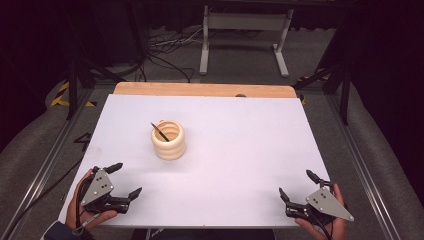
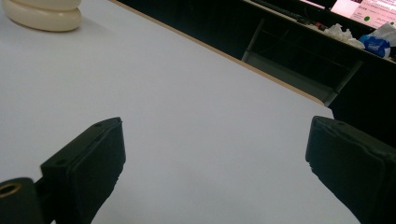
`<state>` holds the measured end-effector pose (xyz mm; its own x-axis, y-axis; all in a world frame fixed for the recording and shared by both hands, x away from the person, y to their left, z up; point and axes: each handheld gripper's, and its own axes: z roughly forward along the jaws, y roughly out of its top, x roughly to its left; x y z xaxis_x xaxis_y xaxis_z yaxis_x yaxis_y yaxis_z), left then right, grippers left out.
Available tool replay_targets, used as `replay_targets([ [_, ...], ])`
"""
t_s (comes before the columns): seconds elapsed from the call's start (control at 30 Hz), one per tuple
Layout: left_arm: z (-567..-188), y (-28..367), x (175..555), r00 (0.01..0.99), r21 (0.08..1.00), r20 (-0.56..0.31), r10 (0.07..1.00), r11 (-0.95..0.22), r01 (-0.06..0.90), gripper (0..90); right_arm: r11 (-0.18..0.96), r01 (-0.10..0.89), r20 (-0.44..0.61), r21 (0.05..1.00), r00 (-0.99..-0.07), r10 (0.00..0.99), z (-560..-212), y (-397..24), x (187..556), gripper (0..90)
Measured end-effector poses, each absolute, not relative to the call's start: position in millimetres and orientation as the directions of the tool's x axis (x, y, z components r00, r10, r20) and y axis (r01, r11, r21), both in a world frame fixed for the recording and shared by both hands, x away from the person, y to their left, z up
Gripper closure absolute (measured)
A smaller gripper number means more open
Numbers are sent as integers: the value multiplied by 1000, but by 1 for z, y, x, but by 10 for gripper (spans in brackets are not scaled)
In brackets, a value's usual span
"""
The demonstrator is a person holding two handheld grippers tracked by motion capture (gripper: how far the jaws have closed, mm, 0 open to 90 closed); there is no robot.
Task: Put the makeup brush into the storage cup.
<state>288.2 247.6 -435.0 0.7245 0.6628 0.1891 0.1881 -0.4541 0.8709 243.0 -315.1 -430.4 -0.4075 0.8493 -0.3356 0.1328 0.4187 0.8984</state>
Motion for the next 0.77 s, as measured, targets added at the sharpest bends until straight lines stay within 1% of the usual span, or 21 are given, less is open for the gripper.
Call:
replay_targets([
  [0.63, -435, 245, 292, 724, 871, 182, 665, -451, 195, 68, 440, 129, -357, 889, -407, 841, -429, -314, 242, 55],
  [0.77, -435, 244, 294, 725, 868, 191, 661, -459, 190, 68, 410, 143, -331, 901, -386, 861, -429, -319, 243, 64],
])
